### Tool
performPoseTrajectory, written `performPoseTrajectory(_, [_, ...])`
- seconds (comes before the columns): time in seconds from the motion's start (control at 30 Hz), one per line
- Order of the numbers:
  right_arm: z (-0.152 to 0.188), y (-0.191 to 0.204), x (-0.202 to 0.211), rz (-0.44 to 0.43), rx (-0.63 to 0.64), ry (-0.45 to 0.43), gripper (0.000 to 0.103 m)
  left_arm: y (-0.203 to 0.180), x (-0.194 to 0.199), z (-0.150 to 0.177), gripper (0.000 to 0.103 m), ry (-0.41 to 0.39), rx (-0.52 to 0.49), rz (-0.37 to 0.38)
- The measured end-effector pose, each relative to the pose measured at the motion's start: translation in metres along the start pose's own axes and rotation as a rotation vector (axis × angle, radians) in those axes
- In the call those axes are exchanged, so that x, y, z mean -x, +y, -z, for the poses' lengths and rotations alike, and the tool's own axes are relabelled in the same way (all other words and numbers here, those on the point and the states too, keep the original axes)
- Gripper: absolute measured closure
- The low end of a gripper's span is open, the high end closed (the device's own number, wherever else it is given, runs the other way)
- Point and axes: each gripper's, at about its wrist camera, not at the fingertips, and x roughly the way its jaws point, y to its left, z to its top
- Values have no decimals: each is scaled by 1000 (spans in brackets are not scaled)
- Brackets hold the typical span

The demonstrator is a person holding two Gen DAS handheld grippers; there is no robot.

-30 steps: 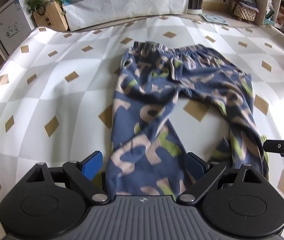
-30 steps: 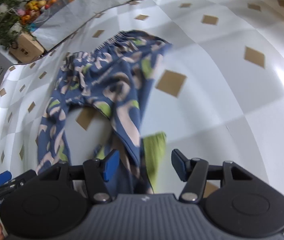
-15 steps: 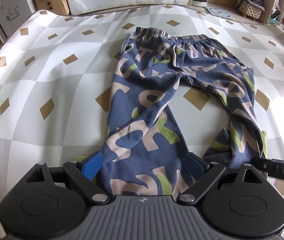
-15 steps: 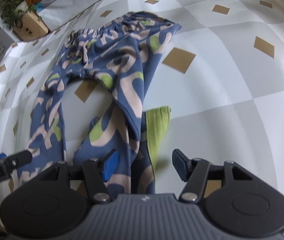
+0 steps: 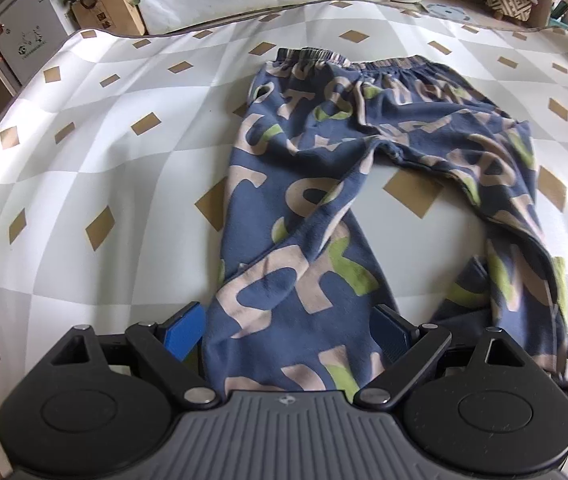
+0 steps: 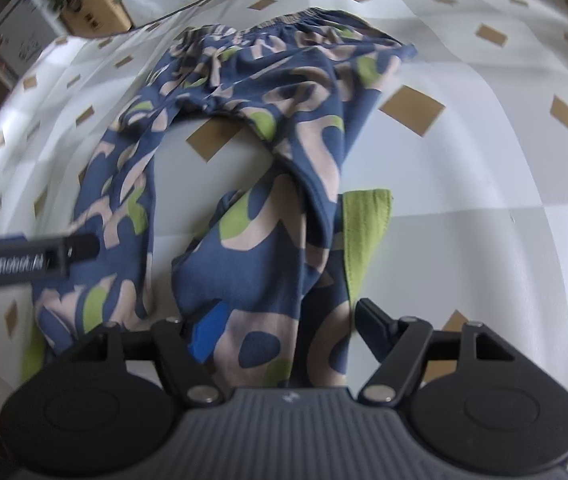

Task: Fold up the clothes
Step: 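Grasp the green-lined cuff of one pant leg with the right tool, then lift the cuff with the right tool while the left tool pins the other leg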

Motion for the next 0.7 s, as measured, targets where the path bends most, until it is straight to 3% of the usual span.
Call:
performPoseTrajectory(0.23, [13, 22, -5, 78, 165, -40, 32, 0, -13, 1, 13, 49, -11, -11])
performPoseTrajectory(0.5, [14, 22, -2, 83, 205, -82, 69, -3, -15, 0, 13, 54, -15, -12])
performPoseTrajectory(0.63, [12, 17, 0, 90, 214, -78, 80, -8, -14, 1, 13, 50, -32, -12])
performPoseTrajectory(0.7, [13, 16, 3, 138, 256, -88, 83, -10, -13, 1, 13, 46, -41, -11])
